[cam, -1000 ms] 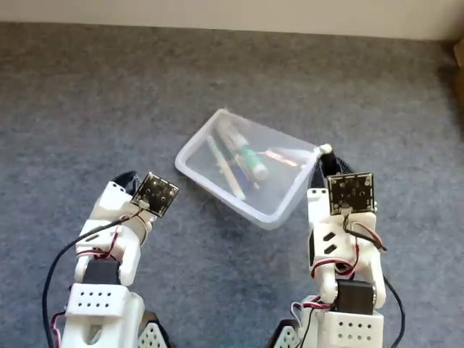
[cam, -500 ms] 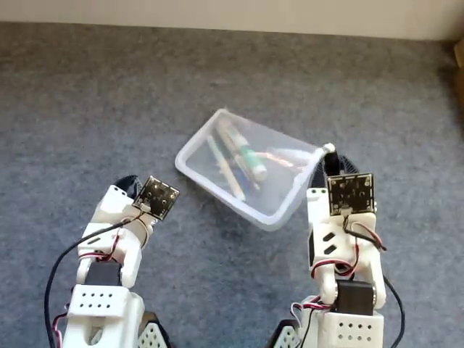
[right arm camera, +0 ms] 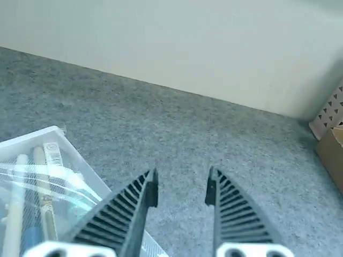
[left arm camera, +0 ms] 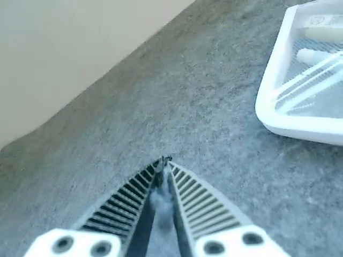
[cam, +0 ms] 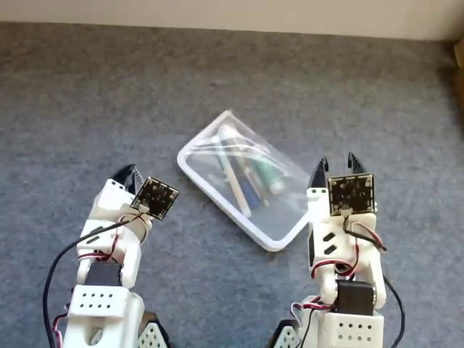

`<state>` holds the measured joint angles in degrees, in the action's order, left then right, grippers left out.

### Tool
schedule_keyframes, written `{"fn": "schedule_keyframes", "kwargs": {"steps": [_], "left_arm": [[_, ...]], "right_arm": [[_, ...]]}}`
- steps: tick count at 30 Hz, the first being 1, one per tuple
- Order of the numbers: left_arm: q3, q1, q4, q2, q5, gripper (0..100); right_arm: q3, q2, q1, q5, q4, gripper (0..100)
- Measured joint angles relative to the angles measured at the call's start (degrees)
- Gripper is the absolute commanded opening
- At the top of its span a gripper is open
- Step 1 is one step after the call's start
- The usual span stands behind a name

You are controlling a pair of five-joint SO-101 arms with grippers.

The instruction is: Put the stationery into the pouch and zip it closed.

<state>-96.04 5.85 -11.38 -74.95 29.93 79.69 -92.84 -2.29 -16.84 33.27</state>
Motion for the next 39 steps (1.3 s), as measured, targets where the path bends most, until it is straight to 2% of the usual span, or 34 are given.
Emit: {"fn": "schedule_keyframes", "kwargs": {"steps": [1,10,18,26,35,39], "left_arm": [[0.0,0.0,0.3,0.0,0.0,1],[0.0,0.0,0.4,-0.1,0.0,1],[-0.1,0.0,0.4,-0.1,0.0,1],[-0.1,0.0,0.4,-0.1,0.0,1],[-0.1,0.0,0.4,-0.1,0.0,1],[-0.1,0.0,0.4,-0.1,-0.1,1]], "right_arm": [[0.0,0.0,0.0,0.0,1.1,0.5],[0.0,-0.3,1.6,0.0,3.6,1.1],[-0.1,-11.6,2.3,0.0,7.7,1.1],[0.0,-11.8,8.1,0.0,8.5,1.1],[-1.8,-11.8,20.1,0.0,8.5,1.2],[-0.9,-12.1,21.8,0.0,10.3,1.2]]}}
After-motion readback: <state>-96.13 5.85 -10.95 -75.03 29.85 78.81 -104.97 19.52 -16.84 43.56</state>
